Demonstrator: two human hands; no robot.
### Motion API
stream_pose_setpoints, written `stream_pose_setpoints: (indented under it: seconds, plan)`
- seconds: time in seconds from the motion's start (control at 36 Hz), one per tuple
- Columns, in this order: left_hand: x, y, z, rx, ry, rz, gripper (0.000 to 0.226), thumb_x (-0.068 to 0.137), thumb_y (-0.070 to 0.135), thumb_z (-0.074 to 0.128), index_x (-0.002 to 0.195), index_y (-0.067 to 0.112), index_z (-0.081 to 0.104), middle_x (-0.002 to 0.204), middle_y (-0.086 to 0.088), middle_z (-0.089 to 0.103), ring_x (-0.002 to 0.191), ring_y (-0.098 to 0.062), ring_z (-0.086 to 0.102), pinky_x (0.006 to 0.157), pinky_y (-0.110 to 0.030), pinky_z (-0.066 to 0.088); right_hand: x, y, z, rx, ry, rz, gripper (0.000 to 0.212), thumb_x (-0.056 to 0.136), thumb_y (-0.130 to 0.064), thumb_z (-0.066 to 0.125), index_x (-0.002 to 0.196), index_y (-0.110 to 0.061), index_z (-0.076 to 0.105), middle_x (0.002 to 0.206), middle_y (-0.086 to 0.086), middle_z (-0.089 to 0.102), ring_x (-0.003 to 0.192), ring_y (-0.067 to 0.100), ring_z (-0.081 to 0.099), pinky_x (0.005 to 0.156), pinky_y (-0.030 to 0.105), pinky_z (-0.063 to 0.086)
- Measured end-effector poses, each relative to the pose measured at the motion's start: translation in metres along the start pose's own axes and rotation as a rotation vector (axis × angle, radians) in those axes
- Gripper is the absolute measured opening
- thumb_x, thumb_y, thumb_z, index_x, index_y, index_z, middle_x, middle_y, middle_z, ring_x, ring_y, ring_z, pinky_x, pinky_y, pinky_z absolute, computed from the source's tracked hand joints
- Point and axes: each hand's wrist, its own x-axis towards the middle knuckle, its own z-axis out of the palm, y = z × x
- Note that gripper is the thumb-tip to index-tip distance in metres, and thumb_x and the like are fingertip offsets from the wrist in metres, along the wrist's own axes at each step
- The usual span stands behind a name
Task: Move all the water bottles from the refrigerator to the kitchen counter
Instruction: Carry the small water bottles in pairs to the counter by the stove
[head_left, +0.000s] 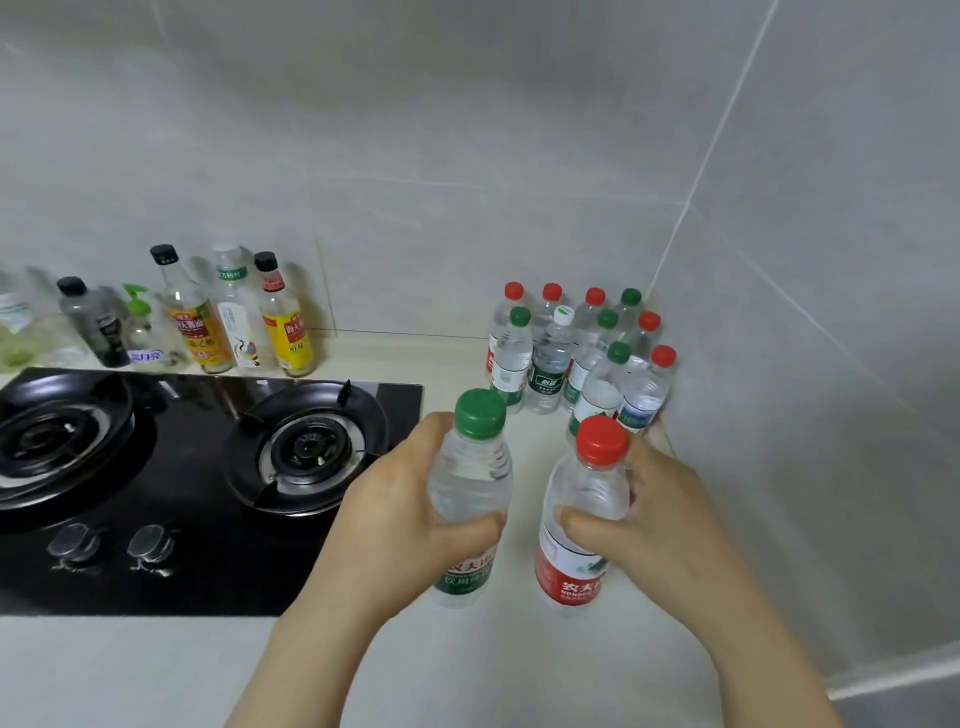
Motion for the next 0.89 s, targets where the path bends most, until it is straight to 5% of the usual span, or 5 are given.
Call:
stream_pose_setpoints:
  seconds: [0.22,0.5,0.61,0.89]
  plan:
    - [0.032,-0.008,0.016,0.013,-0.02,-0.028,0.045,0.064,0.034,0.076,0.1,0.037,0.048,0.087,0.011,0.066,0.082,-0.009,0.064,0.073,-0.038,0.054,0.041,0.026,0.0,-0.04,-0.046,-0.018,0.027,0.064,-0.023,0.076,0.083,-0.028,0.059,0.081,-0.017,0.064,0.075,-0.001,0.061,0.061,0.016,0.044]
    - [0.08,-0.022,0.046,0.042,-0.05,-0.082,0.044,0.063,0.03,0.075,0.096,0.034,0.047,0.082,0.009,0.063,0.077,-0.013,0.06,0.07,-0.037,0.053,0.094,0.051,-0.001,-0.138,-0.063,-0.1,0.032,0.062,-0.017,0.078,0.069,-0.031,0.05,0.075,-0.032,0.056,0.071,-0.009,0.053,0.057,0.004,0.037]
    - [0.099,-0.031,0.055,0.048,-0.062,-0.095,0.044,0.059,0.034,0.071,0.095,0.033,0.046,0.08,0.008,0.062,0.076,-0.014,0.059,0.067,-0.034,0.051,0.117,0.064,0.001,-0.177,-0.104,-0.078,0.027,0.063,-0.02,0.077,0.074,-0.026,0.052,0.068,-0.011,0.059,0.073,-0.004,0.052,0.058,0.007,0.038]
    - [0.137,-0.056,0.073,0.071,-0.078,-0.144,0.044,0.062,0.029,0.075,0.093,0.033,0.044,0.08,0.009,0.058,0.074,-0.013,0.055,0.063,-0.028,0.047,0.168,0.088,0.009,-0.204,-0.179,-0.021,0.028,0.061,-0.022,0.075,0.077,-0.028,0.053,0.07,-0.009,0.059,0.067,0.004,0.054,0.055,0.013,0.04]
